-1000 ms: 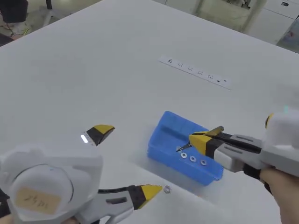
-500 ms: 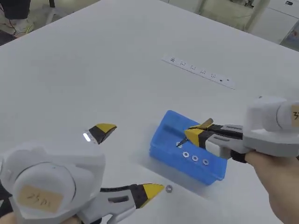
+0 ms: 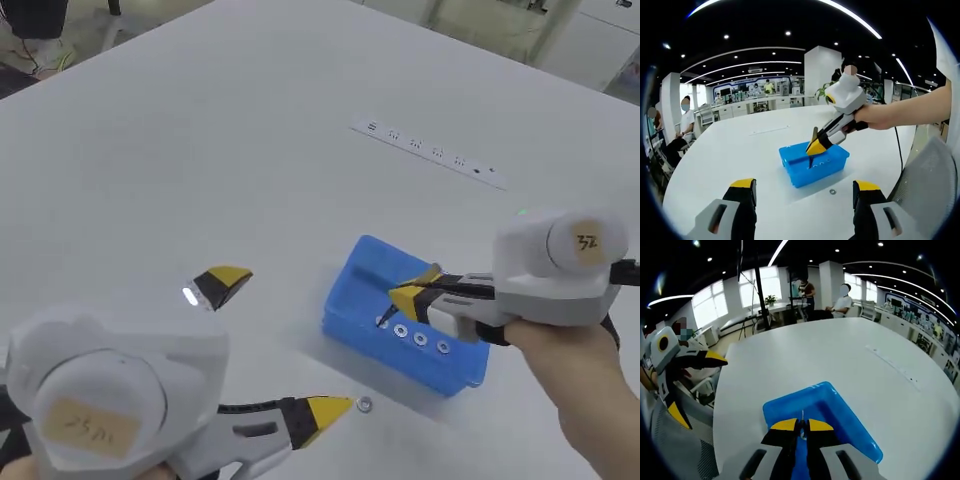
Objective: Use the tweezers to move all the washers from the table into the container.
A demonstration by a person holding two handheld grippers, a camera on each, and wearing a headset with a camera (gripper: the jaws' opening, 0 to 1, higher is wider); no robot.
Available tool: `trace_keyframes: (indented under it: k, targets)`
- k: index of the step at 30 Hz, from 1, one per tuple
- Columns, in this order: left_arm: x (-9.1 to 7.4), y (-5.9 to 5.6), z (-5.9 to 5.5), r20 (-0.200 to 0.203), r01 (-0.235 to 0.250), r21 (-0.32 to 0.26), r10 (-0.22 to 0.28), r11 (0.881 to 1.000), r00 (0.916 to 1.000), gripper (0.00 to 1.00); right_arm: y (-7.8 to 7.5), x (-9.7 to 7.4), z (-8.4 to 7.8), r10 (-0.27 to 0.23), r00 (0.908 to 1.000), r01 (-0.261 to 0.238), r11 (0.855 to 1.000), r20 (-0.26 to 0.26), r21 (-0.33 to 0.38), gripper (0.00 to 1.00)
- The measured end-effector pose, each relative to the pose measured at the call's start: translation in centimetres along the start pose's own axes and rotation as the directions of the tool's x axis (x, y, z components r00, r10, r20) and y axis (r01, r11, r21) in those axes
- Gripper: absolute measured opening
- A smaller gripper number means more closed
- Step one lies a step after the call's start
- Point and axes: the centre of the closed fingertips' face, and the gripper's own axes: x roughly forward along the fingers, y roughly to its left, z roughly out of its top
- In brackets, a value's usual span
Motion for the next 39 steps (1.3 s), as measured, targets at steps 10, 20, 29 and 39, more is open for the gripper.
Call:
trace_keyframes:
  k: [10,20,29,39]
  targets:
    - [0.0,0.1,0.0,-0.001,-0.002,0.001,0.002,1.000,1.0000,0.80,-0.2,0.2,-0.3,-0.014,0.9998,0.013,0.999,-0.014,-0.038,0.03]
    - [-0.1,0.1,0.0,-0.006,0.002,0.004,-0.002,1.000,1.0000,0.80,-0.4,-1.2,0.6,-0.039,0.9987,0.041,0.998,0.034,-0.047,0.03]
    - [-0.1,0.0,0.1,-0.005,0.004,0.005,-0.004,1.000,1.0000,0.80,1.7,-4.0,1.7,-0.030,0.9947,0.036,0.997,0.099,-0.063,0.03]
    - [-0.1,0.0,0.1,-0.004,0.007,0.007,-0.007,1.000,1.0000,0.80,5.1,-5.2,0.2,0.027,0.9957,-0.021,0.997,0.089,-0.074,0.03]
